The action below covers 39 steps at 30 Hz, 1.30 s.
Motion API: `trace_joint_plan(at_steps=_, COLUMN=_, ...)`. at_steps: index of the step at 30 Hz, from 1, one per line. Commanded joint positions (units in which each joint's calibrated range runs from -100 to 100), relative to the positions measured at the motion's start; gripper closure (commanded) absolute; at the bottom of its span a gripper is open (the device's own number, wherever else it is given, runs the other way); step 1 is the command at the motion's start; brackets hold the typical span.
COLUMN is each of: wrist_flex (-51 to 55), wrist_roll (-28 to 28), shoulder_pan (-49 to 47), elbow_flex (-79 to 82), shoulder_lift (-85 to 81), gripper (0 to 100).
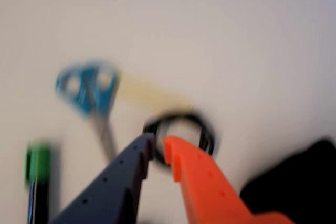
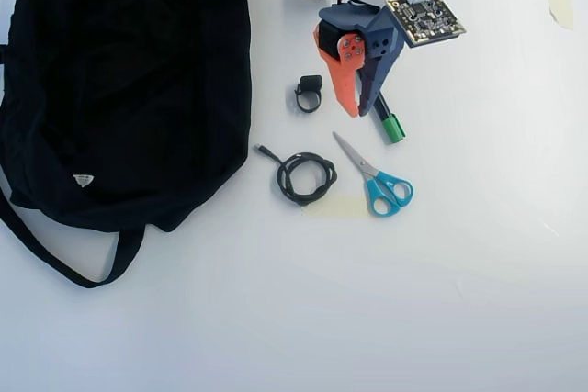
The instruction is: Put the bike light into the black bag
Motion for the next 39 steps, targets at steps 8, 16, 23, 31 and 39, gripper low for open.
trace_joint_plan(at_steps=8, wrist_flex=14.81, wrist_roll=12.58, shoulder_pan=3.16, elbow_flex=-0.19, shoulder_lift=-2.52, gripper=98)
trace_joint_plan(at_steps=16, wrist_flex=22.56, wrist_roll=18.61, shoulder_pan=5.7, elbow_flex=2.68, shoulder_lift=-2.44, gripper=98)
trace_joint_plan(at_steps=23, wrist_flex=22.56, wrist_roll=26.9, shoulder_pan=8.77, elbow_flex=8.79, shoulder_lift=-1.53, gripper=98)
trace_joint_plan(at_steps=31, wrist_flex=20.49, wrist_roll=38.64, shoulder_pan=13.78, elbow_flex=14.72, shoulder_lift=-1.28, gripper=98)
trace_joint_plan(at_steps=39, wrist_flex=11.28, wrist_roll=41.16, shoulder_pan=13.7, elbow_flex=19.22, shoulder_lift=-1.2, gripper=98)
